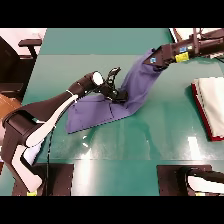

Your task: Fold the shirts.

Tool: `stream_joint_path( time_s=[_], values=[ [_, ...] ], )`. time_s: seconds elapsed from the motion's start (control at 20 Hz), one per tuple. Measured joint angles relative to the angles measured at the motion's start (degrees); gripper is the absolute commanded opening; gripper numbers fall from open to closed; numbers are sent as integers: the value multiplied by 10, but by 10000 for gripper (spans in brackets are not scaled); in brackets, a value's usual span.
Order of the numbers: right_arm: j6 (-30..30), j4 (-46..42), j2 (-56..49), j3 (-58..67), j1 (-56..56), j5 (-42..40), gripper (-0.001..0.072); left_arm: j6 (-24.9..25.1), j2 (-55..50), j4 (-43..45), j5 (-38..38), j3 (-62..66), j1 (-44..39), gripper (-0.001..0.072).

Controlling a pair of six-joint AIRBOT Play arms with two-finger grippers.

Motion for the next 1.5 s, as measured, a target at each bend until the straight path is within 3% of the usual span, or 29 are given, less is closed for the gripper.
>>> stream_joint_path(
  time_s=[0.2, 0.4, 0.45, 0.5, 0.55, 0.65, 0.75, 0.9, 1.1, 1.15, 1.2, 1.5],
  values=[
    [2, 1, 0, 2, 51, -29, 12, -2, 49, 43, -34, 13, 52, 23],
    [2, 5, -26, 2, 143, -88, 18, -4, 174, 116, -75, 17, 162, 24],
    [0, 17, -42, 3, 174, -113, 149, -4, 207, 131, -83, 17, 191, 24],
    [-10, 31, -59, 3, 204, -138, 406, -4, 243, 146, -89, 18, 223, 24],
    [-26, 49, -79, 4, 236, -165, 583, -3, 274, 156, -96, 18, 249, 24],
    [-53, 77, -122, 20, 288, -194, 592, -2, 329, 173, -103, 18, 298, 24],
    [-67, 80, -160, 49, 315, -183, 523, -2, 368, 183, -112, 18, 335, 24],
    [-58, 13, -179, 66, 312, -125, 524, 0, 398, 192, -131, 18, 364, 24],
    [-33, -84, -140, -15, 233, -84, 526, 8, 412, 193, -151, 18, 376, 25],
    [-24, -103, -128, -44, 205, -82, 578, 10, 414, 194, -156, 18, 378, 24],
    [-18, -120, -118, -77, 174, -79, 691, 11, 414, 193, -158, 18, 379, 25],
    [12, -97, -132, -204, 39, -79, 696, 14, 416, 179, -163, 18, 380, 24]
  ],
)
